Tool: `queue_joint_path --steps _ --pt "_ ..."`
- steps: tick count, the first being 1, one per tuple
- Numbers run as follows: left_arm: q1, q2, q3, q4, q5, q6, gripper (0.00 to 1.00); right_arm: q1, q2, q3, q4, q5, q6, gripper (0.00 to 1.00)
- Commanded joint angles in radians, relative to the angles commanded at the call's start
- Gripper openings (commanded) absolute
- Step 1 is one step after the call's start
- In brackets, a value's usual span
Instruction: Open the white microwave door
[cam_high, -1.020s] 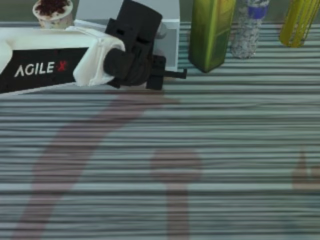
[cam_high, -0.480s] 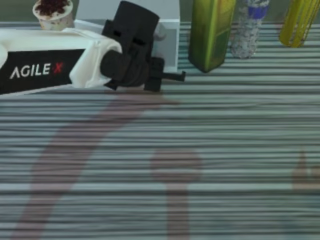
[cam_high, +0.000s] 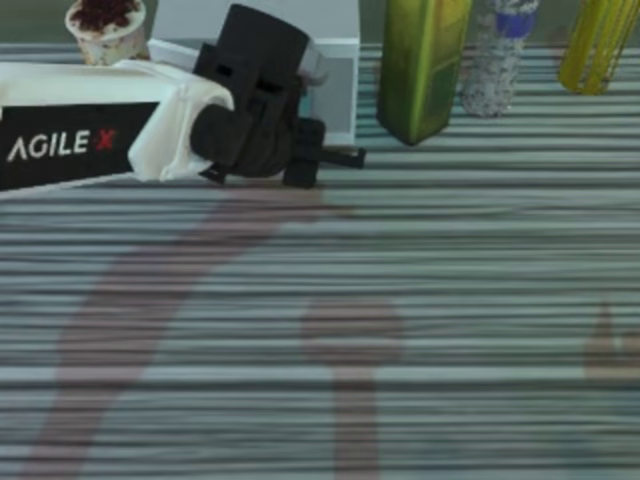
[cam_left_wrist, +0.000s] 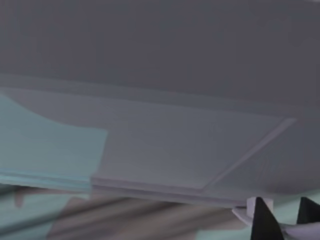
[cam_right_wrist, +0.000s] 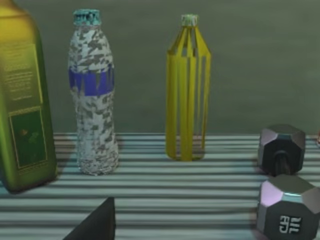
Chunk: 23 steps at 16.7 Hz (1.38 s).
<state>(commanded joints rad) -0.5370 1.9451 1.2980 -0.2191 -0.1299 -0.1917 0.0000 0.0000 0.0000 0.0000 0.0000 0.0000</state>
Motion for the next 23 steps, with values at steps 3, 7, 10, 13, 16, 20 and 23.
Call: queue_joint_path --steps 3,7,10,13,16,20,23 --pt "0.0 0.0 0.0 0.0 0.0 0.0 0.0 0.0 0.0 0.0 0.0 0.0 0.0 1.0" --pt "0.0 0.0 0.0 0.0 0.0 0.0 0.0 0.0 0.0 0.0 0.0 0.0 0.0 1.0" --pt "0.0 0.0 0.0 0.0 0.0 0.0 0.0 0.0 0.0 0.0 0.0 0.0 0.0 1.0" --pt "0.0 0.0 0.0 0.0 0.0 0.0 0.0 0.0 0.0 0.0 0.0 0.0 0.0 1.0" --pt "0.0 0.0 0.0 0.0 0.0 0.0 0.0 0.0 0.0 0.0 0.0 0.0 0.0 1.0" --pt "0.0 0.0 0.0 0.0 0.0 0.0 0.0 0.0 0.0 0.0 0.0 0.0 0.0 1.0" --pt "-0.004 -0.002 -0.008 0.0 0.014 0.005 0.0 0.0 0.0 0.0 0.0 0.0 0.0 1.0"
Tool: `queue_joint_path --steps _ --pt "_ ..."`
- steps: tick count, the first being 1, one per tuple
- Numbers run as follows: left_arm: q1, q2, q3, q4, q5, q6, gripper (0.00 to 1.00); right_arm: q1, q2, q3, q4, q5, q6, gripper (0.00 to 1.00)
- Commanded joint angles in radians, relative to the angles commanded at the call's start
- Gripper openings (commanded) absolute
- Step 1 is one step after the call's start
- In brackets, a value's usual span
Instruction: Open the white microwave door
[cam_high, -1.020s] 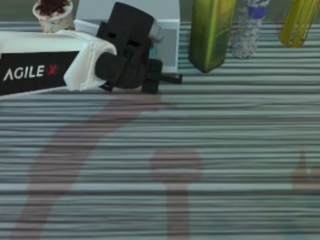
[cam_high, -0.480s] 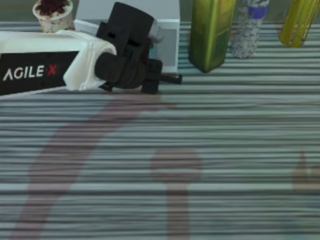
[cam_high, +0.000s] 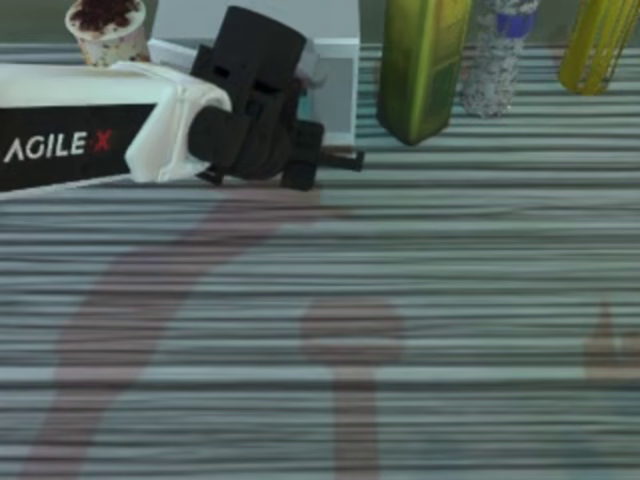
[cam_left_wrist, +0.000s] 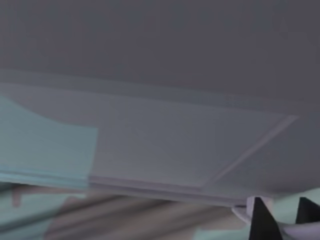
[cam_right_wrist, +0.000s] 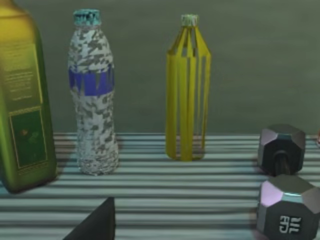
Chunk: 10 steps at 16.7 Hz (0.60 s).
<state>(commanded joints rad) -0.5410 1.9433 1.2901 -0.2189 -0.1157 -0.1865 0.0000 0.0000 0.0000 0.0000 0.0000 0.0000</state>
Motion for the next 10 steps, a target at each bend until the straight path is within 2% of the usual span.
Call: queue_joint_path --steps 5,10 --pt "0.023 -0.038 -0.044 0.024 0.04 0.058 0.0 0.0 0.0 0.0 0.0 0.0 0.0 1.0" --pt "0.024 -0.037 -0.048 0.023 0.042 0.061 0.0 0.0 0.0 0.0 0.0 0.0 0.0 1.0"
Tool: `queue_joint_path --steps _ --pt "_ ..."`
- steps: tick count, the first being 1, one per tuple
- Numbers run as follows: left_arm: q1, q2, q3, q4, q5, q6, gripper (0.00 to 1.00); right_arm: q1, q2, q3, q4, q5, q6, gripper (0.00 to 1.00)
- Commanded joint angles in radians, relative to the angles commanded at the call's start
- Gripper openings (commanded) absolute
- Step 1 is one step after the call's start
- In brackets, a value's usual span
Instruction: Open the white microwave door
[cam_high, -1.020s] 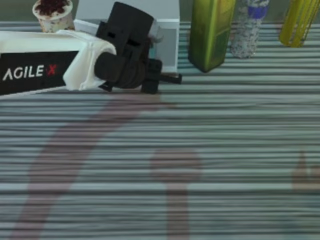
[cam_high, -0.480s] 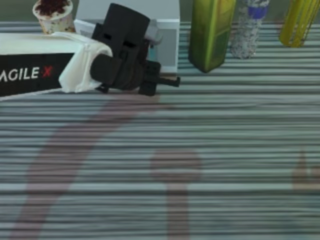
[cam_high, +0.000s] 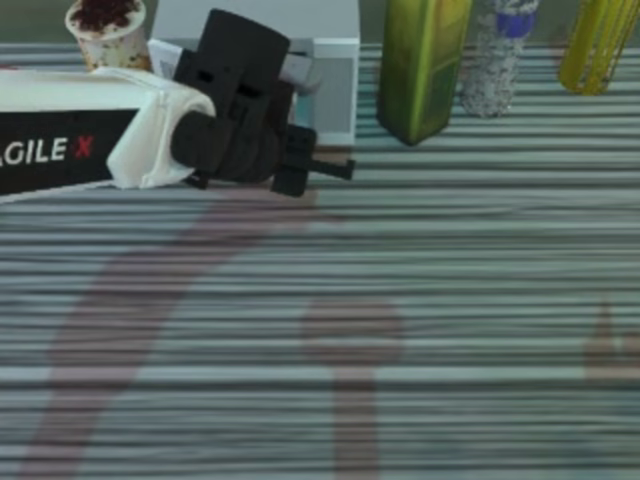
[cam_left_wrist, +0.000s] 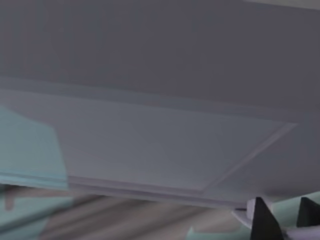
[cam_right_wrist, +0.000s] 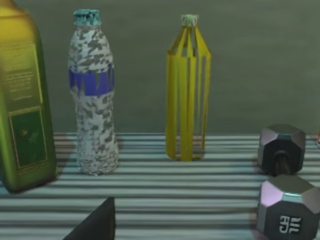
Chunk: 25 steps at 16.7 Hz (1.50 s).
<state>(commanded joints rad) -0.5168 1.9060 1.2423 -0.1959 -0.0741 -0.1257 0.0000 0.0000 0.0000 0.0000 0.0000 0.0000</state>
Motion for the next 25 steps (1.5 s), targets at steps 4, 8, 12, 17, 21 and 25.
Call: queue_joint_path --steps 4,8,12,17,21,25 --pt "0.0 0.0 0.0 0.0 0.0 0.0 0.0 0.0 0.0 0.0 0.0 0.0 0.0 1.0" --pt "0.0 0.0 0.0 0.0 0.0 0.0 0.0 0.0 0.0 0.0 0.0 0.0 0.0 1.0" --pt "0.0 0.0 0.0 0.0 0.0 0.0 0.0 0.0 0.0 0.0 0.0 0.0 0.0 1.0" --pt "0.0 0.0 0.0 0.0 0.0 0.0 0.0 0.0 0.0 0.0 0.0 0.0 0.0 1.0" --pt "-0.008 0.001 0.004 0.0 0.008 -0.005 0.0 0.0 0.0 0.0 0.0 0.0 0.0 1.0" --pt "0.007 -0.018 -0.023 0.007 0.032 0.03 0.0 0.0 0.0 0.0 0.0 0.0 0.0 1.0"
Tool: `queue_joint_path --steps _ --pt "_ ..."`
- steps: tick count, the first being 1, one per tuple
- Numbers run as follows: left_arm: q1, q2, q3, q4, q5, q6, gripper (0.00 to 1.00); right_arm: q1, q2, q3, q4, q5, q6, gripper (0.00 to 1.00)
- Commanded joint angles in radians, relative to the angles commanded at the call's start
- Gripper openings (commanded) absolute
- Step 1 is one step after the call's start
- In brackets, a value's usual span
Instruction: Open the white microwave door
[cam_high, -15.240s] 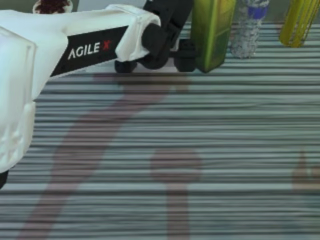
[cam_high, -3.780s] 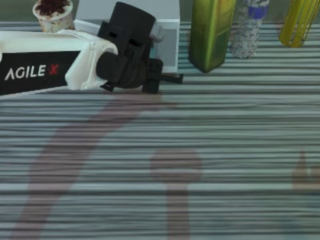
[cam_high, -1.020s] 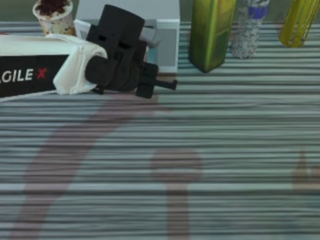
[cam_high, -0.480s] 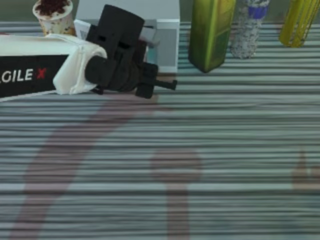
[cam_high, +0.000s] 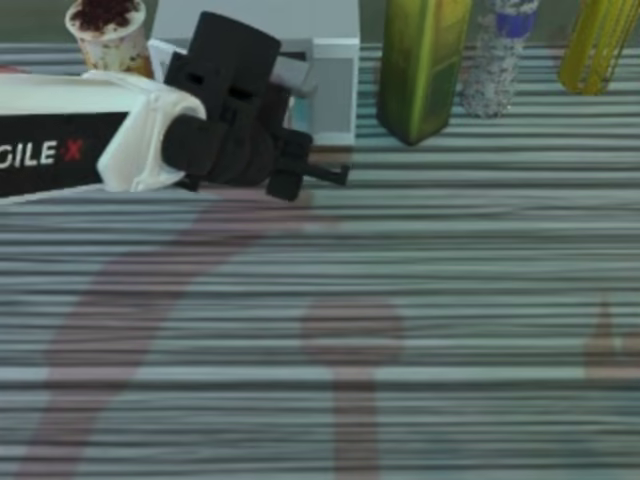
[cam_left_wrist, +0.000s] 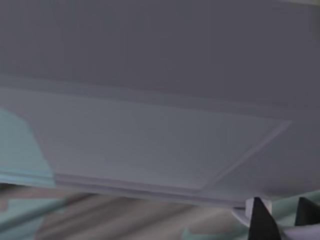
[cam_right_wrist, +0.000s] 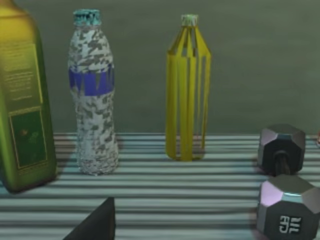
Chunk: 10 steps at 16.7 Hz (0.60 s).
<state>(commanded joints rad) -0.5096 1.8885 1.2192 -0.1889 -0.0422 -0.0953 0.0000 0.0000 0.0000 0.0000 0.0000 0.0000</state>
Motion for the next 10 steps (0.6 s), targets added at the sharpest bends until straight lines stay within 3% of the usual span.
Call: queue_joint_path --steps 4,10 --pt "0.019 -0.022 -0.031 0.011 0.032 0.044 0.0 0.0 0.0 0.0 0.0 0.0 0.0 1.0" --pt "0.019 -0.022 -0.032 0.011 0.033 0.045 0.0 0.0 0.0 0.0 0.0 0.0 0.0 1.0"
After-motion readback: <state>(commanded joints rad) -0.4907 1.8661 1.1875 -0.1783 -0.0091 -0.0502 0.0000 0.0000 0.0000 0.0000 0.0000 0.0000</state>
